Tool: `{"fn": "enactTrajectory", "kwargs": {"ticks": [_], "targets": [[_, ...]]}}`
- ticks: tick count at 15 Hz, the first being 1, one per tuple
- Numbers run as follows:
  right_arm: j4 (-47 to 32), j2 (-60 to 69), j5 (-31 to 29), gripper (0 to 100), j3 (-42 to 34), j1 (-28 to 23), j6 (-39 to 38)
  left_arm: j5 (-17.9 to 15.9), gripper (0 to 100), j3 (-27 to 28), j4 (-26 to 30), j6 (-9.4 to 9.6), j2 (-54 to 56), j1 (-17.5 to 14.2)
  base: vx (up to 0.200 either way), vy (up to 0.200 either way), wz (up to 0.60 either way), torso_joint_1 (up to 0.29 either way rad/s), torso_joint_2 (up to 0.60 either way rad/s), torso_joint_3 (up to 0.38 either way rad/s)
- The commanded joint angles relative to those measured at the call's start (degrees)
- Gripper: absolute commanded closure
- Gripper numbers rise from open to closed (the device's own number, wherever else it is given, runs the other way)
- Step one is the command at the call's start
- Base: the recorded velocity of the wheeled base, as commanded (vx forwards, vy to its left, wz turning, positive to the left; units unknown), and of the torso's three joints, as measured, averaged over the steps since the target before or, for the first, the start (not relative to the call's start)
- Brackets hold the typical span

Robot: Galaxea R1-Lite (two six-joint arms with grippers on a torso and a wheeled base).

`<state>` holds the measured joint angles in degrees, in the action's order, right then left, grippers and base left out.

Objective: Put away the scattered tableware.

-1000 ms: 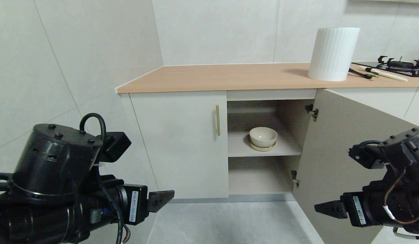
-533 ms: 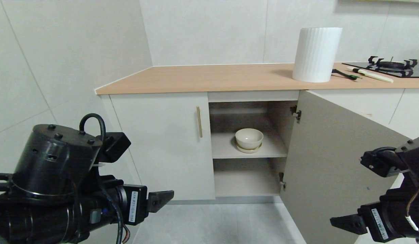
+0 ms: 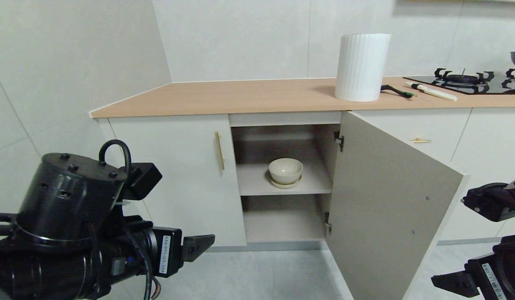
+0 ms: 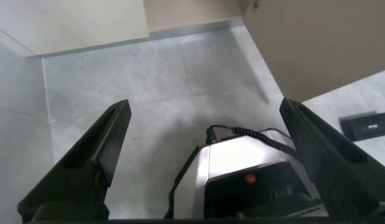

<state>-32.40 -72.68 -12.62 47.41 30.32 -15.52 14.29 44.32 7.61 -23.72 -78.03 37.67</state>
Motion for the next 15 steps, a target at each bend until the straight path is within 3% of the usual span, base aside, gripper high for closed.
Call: {"fn": "enactTrajectory", "kwargs": {"ticks": [1, 4, 8, 11, 15], "targets": [[-1.1, 0.7, -2.2, 0, 1.6, -2.8, 0.1, 0.0, 0, 0.0, 0.0, -0.01, -0.1, 0.0, 0.000, 0.000, 0.00, 0.000, 0.00, 0.000], [-0.6, 0.5, -3.6, 0, 2.2, -11.9, 4.4, 0.0, 0, 0.0, 0.0, 0.34, -0.2, 0.0, 0.000, 0.000, 0.00, 0.000, 0.00, 0.000], [-0.2, 1.8, -3.9, 0, 5.1, -18.9, 5.2, 0.0, 0, 0.0, 0.0, 0.34, -0.5, 0.0, 0.000, 0.000, 0.00, 0.000, 0.00, 0.000], [5.2, -1.5, -3.0, 0, 5.9, -25.7, 5.1, 0.0, 0, 0.0, 0.0, 0.34, -0.3, 0.0, 0.000, 0.000, 0.00, 0.000, 0.00, 0.000], [13.4, -10.1, -2.1, 0, 5.2, -30.2, 4.3, 0.0, 0, 0.0, 0.0, 0.34, -0.1, 0.0, 0.000, 0.000, 0.00, 0.000, 0.00, 0.000]]}}
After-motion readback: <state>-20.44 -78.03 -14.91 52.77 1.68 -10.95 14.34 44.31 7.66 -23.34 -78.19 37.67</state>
